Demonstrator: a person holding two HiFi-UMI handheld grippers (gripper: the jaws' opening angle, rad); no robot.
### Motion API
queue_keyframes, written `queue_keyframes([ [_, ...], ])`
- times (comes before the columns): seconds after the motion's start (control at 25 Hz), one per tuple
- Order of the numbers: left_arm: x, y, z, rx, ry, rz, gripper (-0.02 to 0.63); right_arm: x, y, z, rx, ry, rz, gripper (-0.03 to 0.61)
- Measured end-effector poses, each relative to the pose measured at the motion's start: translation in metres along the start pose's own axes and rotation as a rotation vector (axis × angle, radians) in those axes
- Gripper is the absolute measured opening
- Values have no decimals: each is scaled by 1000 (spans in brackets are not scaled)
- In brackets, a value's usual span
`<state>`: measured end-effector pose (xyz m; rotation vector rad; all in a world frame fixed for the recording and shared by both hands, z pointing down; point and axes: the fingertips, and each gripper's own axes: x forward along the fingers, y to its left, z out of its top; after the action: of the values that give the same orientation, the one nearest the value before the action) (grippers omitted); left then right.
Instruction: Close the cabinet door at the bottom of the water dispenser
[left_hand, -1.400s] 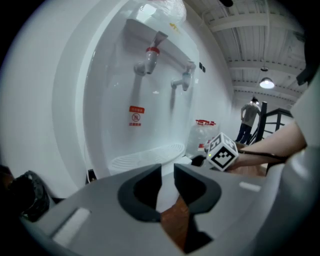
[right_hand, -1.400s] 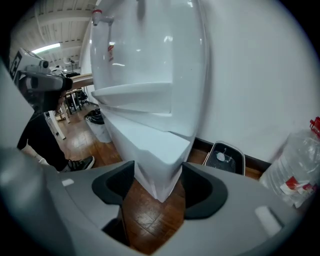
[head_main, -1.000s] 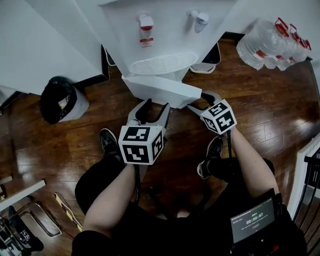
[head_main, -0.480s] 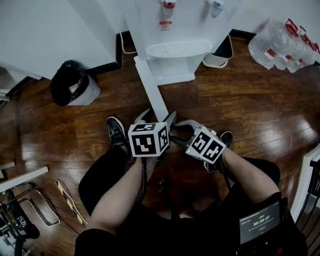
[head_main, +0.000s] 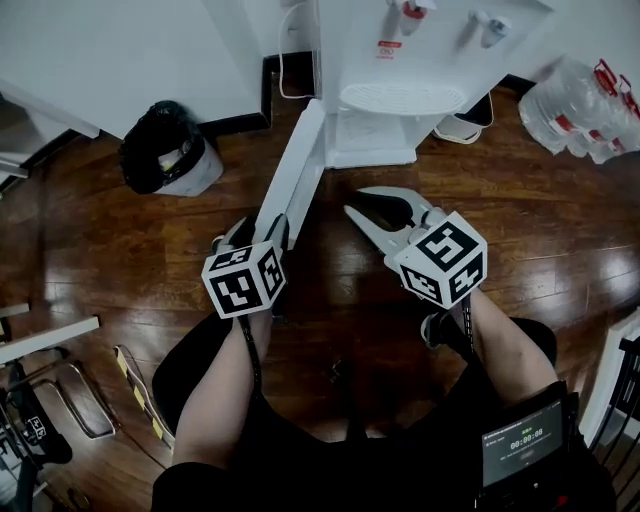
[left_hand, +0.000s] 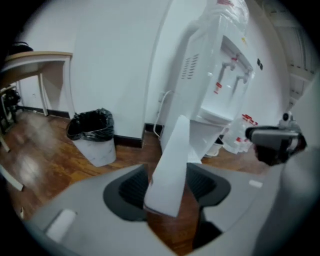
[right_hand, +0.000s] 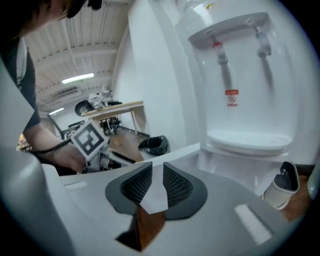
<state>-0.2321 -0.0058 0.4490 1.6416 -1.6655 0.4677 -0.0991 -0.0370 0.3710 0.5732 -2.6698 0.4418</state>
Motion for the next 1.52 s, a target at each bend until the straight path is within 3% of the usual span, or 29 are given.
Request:
queue_keyframes([
  [0.16,10,36,21,16,-51,84,292,1,-21,44,16,-130,-80,63],
  [0.4,4,52,33,11,-68,110,308,6,-25,67,-30,-174,-129,60],
  [0.52,2,62,42,1,-103,148,240,9,-35,76,-62,-208,-169,60],
  [0.64,8,68,48,-10,-123,161,219,10,-44,84,-65,-246,-200,60],
  [0.88,10,76,61,56,-164,217,145,19,-41,90,-51,-248,-179,60],
  [1.08,11,81,64,27,-173,233,144,19,-40,88,-39,-243,-161,60],
  [1.52,8,67,55,52,-172,240,141,-4,-41,85,-45,-246,-181,26],
])
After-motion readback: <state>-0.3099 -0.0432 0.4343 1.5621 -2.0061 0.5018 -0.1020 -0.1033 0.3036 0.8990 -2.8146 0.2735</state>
